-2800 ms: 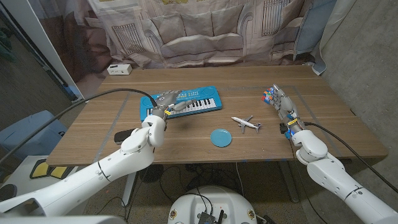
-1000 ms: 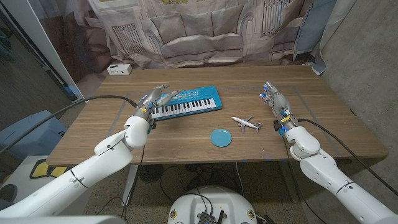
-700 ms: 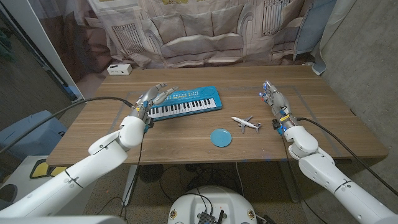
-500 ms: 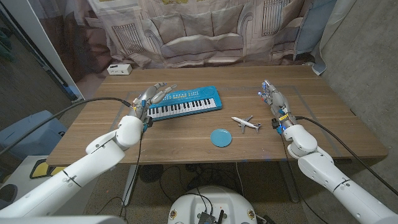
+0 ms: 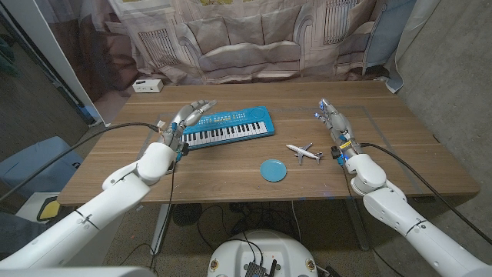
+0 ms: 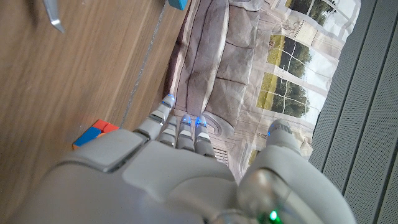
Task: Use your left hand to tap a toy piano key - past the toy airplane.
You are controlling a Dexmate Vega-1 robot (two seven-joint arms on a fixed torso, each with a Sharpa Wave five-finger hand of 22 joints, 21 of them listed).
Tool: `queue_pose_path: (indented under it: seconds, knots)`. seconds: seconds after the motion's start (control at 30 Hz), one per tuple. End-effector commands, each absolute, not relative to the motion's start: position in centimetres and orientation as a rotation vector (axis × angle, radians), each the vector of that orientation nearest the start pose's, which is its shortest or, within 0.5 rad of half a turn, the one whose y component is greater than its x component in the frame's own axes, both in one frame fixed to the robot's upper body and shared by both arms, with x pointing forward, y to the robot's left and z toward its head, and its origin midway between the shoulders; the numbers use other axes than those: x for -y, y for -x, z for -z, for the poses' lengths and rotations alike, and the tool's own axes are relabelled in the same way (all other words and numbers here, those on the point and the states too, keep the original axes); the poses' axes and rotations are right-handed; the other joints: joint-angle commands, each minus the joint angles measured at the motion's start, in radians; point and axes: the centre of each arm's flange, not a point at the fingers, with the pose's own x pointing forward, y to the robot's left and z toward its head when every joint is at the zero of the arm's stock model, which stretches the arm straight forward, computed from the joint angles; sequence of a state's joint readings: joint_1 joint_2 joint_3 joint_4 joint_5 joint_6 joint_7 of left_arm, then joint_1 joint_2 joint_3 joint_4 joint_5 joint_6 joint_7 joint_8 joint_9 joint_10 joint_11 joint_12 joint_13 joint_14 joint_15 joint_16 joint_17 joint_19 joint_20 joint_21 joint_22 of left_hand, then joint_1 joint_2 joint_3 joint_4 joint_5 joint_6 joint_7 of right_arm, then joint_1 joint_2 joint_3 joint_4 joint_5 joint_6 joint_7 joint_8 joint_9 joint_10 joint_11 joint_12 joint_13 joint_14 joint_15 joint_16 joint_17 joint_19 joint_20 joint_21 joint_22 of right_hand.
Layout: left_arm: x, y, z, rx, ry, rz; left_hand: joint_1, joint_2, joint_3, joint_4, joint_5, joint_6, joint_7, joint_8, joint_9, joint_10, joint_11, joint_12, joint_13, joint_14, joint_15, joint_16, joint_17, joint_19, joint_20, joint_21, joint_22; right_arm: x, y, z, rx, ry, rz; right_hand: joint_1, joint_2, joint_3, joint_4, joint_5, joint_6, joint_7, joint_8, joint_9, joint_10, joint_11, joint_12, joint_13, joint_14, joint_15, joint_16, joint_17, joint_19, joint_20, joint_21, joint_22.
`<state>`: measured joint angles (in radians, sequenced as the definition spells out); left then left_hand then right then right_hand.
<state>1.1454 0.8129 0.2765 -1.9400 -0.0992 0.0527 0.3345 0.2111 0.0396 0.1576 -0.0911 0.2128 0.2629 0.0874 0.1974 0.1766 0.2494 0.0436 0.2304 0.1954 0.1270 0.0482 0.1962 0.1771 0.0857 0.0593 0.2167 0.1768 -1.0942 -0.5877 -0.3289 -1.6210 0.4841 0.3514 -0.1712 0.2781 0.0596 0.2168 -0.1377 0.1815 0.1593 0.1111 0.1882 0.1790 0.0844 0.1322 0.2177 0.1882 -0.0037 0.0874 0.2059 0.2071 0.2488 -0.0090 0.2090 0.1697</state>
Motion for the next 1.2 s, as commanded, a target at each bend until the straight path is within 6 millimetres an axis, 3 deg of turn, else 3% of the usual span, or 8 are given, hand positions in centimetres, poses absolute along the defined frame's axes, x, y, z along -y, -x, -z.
queue_pose_path:
  seconds: [0.03, 0.47, 0.63, 0.83, 1.2]
  knots:
    - [-28.6, -55.2, 0.5, 0.725, -0.481, 0.041, 0.01, 0.0, 0.003, -0.005, -0.002, 0.015, -0.001, 0.006, 0.002, 0.01, 0.006, 0.005, 0.001, 0.013, -0.001, 0.004, 0.001, 0.008, 0.0, 0.003, 0.002, 27.0, -58.3, 5.2, 0.686, 0.073, -0.152, 0.001, 0.0, -0.002, 0.001, -0.003, 0.01, -0.002, 0.001, 0.005, 0.005, 0.002, -0.003, 0.002, 0.006, 0.001, 0.0, 0.005, 0.008, 0.001, -0.005, 0.002]
    - [-28.2, -56.9, 0.1, 0.769, -0.286, 0.185, 0.012, 0.002, 0.004, -0.006, -0.004, 0.02, 0.004, 0.003, 0.002, 0.013, 0.002, 0.002, 0.0, 0.027, 0.003, 0.004, 0.001, 0.02, 0.003, 0.003, 0.002, 27.7, -58.6, 4.6, 0.702, 0.074, -0.152, 0.001, -0.001, -0.003, 0.001, -0.002, 0.012, -0.004, 0.001, 0.005, 0.006, 0.002, -0.004, 0.002, 0.006, 0.0, 0.0, 0.005, 0.009, 0.0, -0.007, 0.002]
    - [-28.4, -57.5, 0.1, 0.775, -0.237, 0.222, 0.014, 0.004, 0.005, -0.008, -0.006, 0.007, 0.008, -0.004, 0.002, 0.005, 0.011, -0.003, 0.0, 0.025, 0.007, -0.001, 0.001, 0.031, -0.028, 0.004, 0.001, 27.8, -58.6, 4.6, 0.71, 0.086, -0.154, 0.0, -0.002, -0.004, 0.001, -0.002, 0.014, -0.005, 0.002, 0.005, 0.008, 0.002, -0.003, 0.002, 0.008, -0.004, 0.0, 0.005, 0.009, -0.002, -0.007, 0.002]
    - [-28.6, -58.1, 0.7, 0.765, -0.178, 0.227, 0.017, 0.005, 0.005, -0.01, -0.007, -0.013, 0.009, -0.012, 0.002, -0.012, 0.014, -0.012, 0.0, 0.008, 0.014, -0.009, 0.001, 0.024, -0.034, -0.003, 0.001, 28.0, -58.6, 4.5, 0.716, 0.092, -0.147, -0.002, -0.008, -0.008, 0.001, -0.002, 0.016, -0.009, 0.002, 0.005, 0.0, 0.002, -0.008, 0.002, -0.007, -0.006, -0.006, 0.005, -0.004, -0.004, -0.013, 0.002]
    - [-29.6, -58.7, 2.0, 0.724, -0.149, 0.207, 0.02, 0.007, 0.003, -0.015, -0.01, -0.119, 0.013, -0.03, 0.001, -0.095, 0.025, -0.039, 0.0, -0.064, 0.024, -0.023, 0.002, -0.023, -0.024, -0.026, 0.001, 27.6, -58.8, 4.3, 0.71, 0.098, -0.155, -0.004, -0.014, -0.011, 0.0, -0.002, 0.018, -0.006, 0.002, 0.005, -0.004, 0.002, -0.01, 0.002, -0.01, -0.007, -0.007, 0.005, -0.008, -0.006, -0.015, 0.002]
